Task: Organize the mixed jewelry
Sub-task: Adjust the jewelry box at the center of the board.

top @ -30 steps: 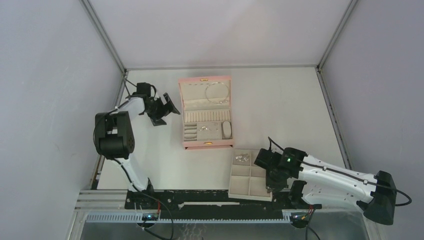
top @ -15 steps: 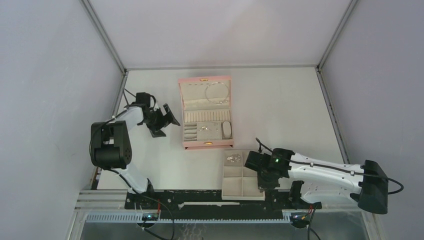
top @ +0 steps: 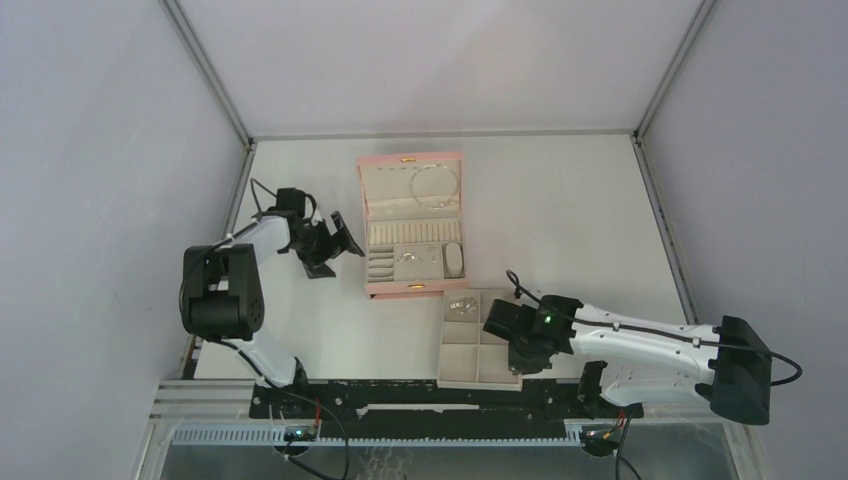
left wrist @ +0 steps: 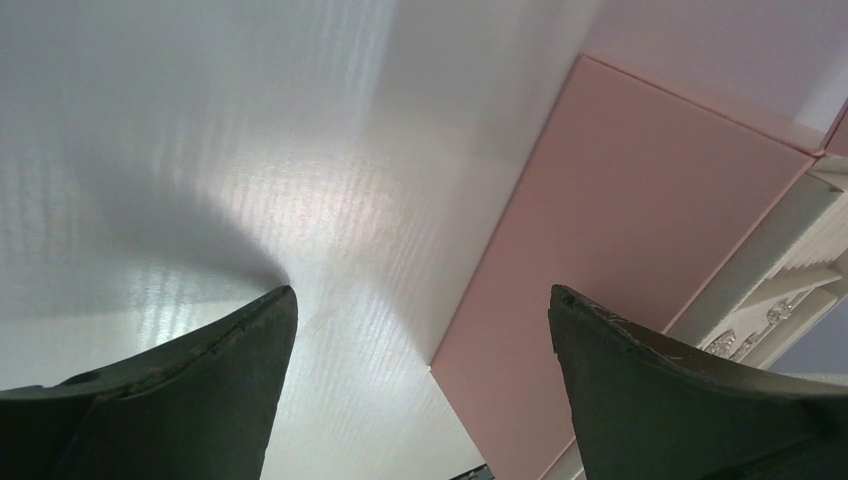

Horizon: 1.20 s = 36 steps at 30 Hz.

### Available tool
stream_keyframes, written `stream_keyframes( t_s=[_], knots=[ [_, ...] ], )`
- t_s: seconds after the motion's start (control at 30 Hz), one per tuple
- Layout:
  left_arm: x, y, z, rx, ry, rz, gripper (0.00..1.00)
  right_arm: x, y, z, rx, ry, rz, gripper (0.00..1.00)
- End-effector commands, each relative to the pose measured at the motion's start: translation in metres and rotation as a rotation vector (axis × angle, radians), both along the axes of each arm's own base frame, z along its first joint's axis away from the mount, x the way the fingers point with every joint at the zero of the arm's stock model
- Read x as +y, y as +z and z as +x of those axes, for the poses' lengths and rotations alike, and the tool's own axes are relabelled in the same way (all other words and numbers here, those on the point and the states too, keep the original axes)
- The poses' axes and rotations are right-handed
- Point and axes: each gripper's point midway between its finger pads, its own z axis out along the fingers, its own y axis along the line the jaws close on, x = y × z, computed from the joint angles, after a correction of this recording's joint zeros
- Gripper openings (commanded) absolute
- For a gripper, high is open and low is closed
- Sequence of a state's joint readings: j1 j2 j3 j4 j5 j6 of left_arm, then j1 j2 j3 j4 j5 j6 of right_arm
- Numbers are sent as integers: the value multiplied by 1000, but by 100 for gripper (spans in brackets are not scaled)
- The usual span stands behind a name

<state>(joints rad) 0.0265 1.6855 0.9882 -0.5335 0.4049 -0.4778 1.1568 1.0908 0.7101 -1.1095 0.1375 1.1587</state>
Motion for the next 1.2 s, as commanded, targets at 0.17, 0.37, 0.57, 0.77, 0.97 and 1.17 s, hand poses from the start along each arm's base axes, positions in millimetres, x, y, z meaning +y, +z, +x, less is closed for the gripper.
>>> stream_keyframes(
  t_s=[0.17,0.37,0.57,0.77,0.97,1.17],
  knots=[
    [-21,12,-9,-43,-71,-27,100,-2,18,54,-179,-237,76,0],
    [-26,11,-16,-36,-84,-34,100,-23,19,85,-246,-358,62,0],
    [-29,13,-22,-37,-95,-46,100,-37,18,125,-322,-421,67,0],
    [-28,17,-25,-40,-98,-35,100,-41,14,135,-327,-477,51,0],
    [-20,20,-22,-58,-74,2,100,-39,13,99,-287,-454,43,0],
    [-4,25,1,-109,-11,5,100,-30,-1,52,-187,-398,51,0]
  ],
)
